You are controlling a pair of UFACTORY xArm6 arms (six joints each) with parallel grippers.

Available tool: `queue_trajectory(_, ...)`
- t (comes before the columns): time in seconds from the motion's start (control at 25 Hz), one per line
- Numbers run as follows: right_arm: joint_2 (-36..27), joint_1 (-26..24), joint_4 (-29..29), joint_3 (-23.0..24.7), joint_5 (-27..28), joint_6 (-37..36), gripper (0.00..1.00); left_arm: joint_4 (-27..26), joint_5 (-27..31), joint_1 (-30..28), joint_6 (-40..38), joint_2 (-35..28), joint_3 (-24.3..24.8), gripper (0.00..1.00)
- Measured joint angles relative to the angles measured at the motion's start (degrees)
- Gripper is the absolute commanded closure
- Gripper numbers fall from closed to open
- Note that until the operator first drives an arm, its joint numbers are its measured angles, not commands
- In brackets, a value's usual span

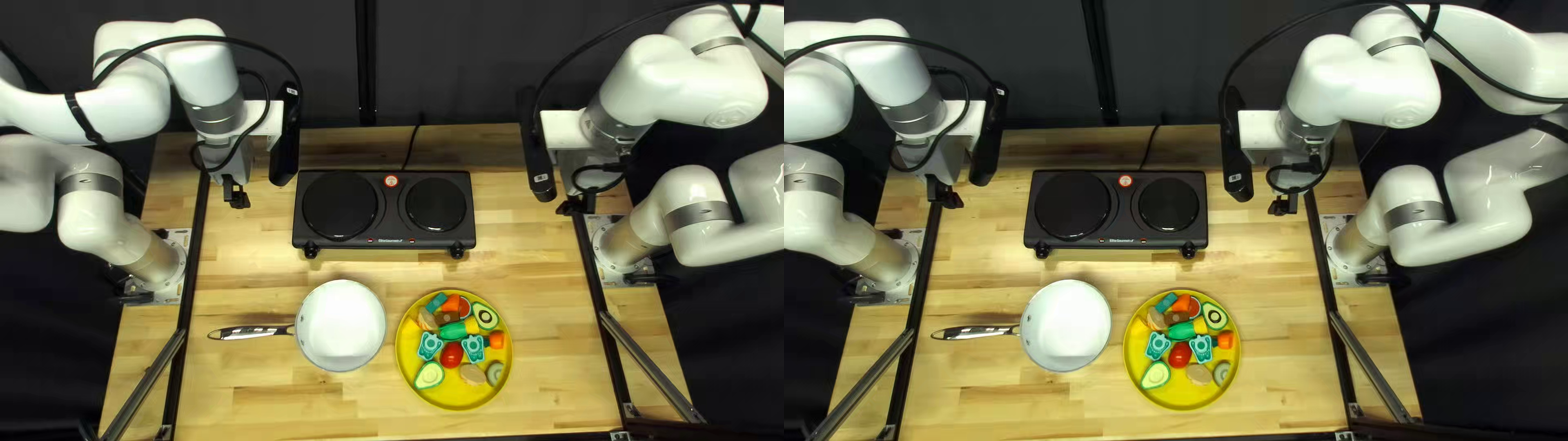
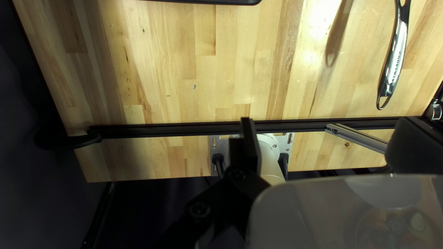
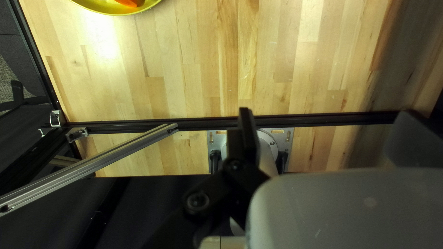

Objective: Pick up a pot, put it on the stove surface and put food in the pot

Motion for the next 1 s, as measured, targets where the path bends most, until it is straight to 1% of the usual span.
queue_trajectory(0.48, 0.0, 0.0, 0.0, 0.0, 0.0, 0.0, 0.0, -0.05, -0.04, 0.02, 0.0, -0.02, 0.04, 0.0)
queue_trajectory(0.56, 0.0, 0.0, 0.0, 0.0, 0.0, 0.0, 0.0, -0.1, -0.49, -1.38, -1.47, 0.34, 0.36, 0.0)
queue_trajectory(0.64, 0.0, 0.0, 0.0, 0.0, 0.0, 0.0, 0.0, -0.13, -1.35, -6.56, -7.13, 1.65, 0.5, 0.0)
queue_trajectory(0.72, 0.0, 0.0, 0.0, 0.0, 0.0, 0.0, 0.0, -0.14, -2.74, -13.99, -14.94, 4.34, -0.27, 0.0)
queue_trajectory(0.84, 0.0, 0.0, 0.0, 0.0, 0.0, 0.0, 0.0, 0.13, -4.77, -24.04, -25.24, 11.09, -4.81, 0.0)
queue_trajectory(0.92, 0.0, 0.0, 0.0, 0.0, 0.0, 0.0, 0.0, 0.57, -6.09, -28.21, -30.02, 14.32, -7.52, 0.0)
queue_trajectory(1.0, 0.0, 0.0, 0.0, 0.0, 0.0, 0.0, 0.0, 0.96, -8.63, -30.4, -32.95, 15.88, -7.96, 0.0)
